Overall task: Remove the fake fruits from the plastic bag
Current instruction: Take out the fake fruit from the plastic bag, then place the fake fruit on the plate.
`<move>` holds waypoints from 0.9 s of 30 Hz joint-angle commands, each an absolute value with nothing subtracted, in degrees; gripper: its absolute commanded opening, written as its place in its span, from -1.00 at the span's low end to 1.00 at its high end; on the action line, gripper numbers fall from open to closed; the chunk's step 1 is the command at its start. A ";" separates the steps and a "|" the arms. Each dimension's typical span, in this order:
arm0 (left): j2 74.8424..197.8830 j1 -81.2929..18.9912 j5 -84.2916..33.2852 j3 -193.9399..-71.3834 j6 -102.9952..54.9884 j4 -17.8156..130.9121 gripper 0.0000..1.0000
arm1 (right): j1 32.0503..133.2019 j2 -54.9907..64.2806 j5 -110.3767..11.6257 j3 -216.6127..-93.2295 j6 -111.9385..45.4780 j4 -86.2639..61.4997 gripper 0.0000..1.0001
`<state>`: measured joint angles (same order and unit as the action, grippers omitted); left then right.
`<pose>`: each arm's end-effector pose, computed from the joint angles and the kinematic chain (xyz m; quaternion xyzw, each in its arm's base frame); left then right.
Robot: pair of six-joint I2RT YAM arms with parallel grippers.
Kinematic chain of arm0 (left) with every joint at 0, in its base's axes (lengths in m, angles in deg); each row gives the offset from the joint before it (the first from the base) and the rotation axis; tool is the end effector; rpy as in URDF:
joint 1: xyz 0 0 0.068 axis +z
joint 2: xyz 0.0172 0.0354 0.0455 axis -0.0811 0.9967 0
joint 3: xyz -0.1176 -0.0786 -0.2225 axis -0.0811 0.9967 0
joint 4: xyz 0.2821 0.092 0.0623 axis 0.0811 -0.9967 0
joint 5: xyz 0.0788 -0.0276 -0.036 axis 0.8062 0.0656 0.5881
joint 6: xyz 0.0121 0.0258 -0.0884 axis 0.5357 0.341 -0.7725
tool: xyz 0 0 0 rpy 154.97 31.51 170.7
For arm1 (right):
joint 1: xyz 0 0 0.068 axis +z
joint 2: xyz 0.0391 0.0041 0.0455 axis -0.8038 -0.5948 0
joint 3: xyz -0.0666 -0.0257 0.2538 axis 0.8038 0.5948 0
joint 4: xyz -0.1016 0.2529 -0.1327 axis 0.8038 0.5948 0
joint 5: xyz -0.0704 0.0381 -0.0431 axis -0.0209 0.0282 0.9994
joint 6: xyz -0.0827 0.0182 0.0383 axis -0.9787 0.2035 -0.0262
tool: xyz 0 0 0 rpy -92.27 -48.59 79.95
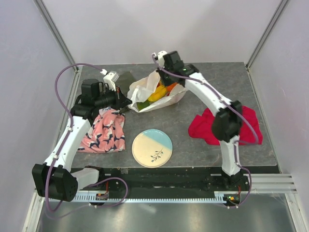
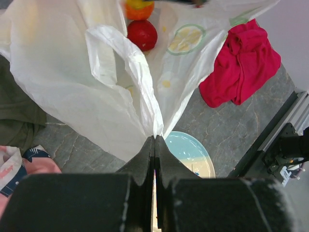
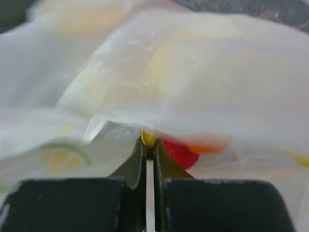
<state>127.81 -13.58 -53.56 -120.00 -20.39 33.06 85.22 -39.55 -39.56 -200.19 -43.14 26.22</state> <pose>0.3265 -0.1014 0.3021 0.1657 0.8162 -0.3363 0.4395 0.4899 0.2990 0.2505 -0.2678 0.8790 0.0806 0.3862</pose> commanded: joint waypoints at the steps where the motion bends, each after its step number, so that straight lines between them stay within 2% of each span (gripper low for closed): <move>1: 128.72 -13.26 -54.24 -123.16 -21.74 38.35 -0.97 | 85.32 -20.12 -51.47 -192.86 -46.37 27.19 -1.00; 5: 129.51 -13.35 -53.81 -123.68 -22.18 40.38 -0.97 | 85.49 -9.92 -64.36 -181.45 -49.08 27.27 -1.00; 7: 130.65 -13.35 -52.40 -124.12 -22.01 41.25 -0.97 | 85.40 -7.63 -70.09 -179.32 -50.58 28.85 -1.00; 8: 131.18 -13.35 -52.31 -124.82 -21.57 41.61 -0.97 | 85.40 -5.61 -77.26 -177.48 -52.33 29.73 -1.00; 12: 135.13 -13.35 -53.01 -128.78 -21.74 42.23 -0.97 | 85.93 -3.05 -88.71 -172.99 -56.91 31.32 -0.95; 18: 139.00 -13.26 -51.52 -134.40 -20.43 42.14 -0.97 | 92.95 -1.29 -88.42 -168.59 -74.70 30.79 -0.94; 22: 143.30 -13.26 -51.08 -138.26 -17.61 39.86 -0.97 | 102.18 0.20 -86.47 -163.42 -88.01 31.68 -0.95; 27: 144.54 -13.26 -50.29 -140.20 -17.52 40.55 -0.97 | 108.16 2.32 -86.29 -153.39 -89.79 23.07 -0.97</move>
